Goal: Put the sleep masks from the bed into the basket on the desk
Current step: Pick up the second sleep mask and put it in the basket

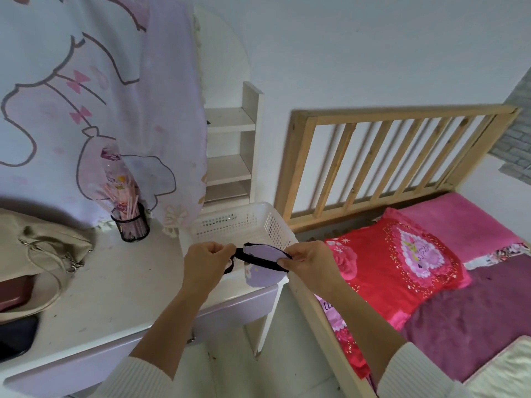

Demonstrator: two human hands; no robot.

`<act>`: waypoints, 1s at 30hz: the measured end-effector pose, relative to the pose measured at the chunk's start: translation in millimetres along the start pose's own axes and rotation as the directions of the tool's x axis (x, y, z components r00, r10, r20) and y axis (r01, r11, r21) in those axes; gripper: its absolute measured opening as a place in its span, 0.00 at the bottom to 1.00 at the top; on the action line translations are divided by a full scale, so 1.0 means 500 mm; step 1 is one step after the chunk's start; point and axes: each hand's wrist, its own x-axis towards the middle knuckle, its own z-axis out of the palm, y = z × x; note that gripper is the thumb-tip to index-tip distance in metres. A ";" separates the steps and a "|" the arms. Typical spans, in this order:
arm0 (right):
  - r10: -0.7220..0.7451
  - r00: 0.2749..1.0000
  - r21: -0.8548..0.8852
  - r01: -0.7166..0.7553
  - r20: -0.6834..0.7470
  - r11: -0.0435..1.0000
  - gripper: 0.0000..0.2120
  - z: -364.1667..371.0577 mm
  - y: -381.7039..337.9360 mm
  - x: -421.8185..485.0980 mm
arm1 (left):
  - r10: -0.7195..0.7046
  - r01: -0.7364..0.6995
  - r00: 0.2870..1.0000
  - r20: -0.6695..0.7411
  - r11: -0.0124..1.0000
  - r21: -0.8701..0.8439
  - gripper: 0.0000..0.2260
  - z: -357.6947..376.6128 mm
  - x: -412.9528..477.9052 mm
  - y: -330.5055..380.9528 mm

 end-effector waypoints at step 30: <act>0.457 0.656 -0.142 -0.475 0.601 0.868 0.17 0.188 0.230 0.507 | 0.038 0.077 0.985 -0.168 0.776 0.626 0.14 0.141 0.240 -0.174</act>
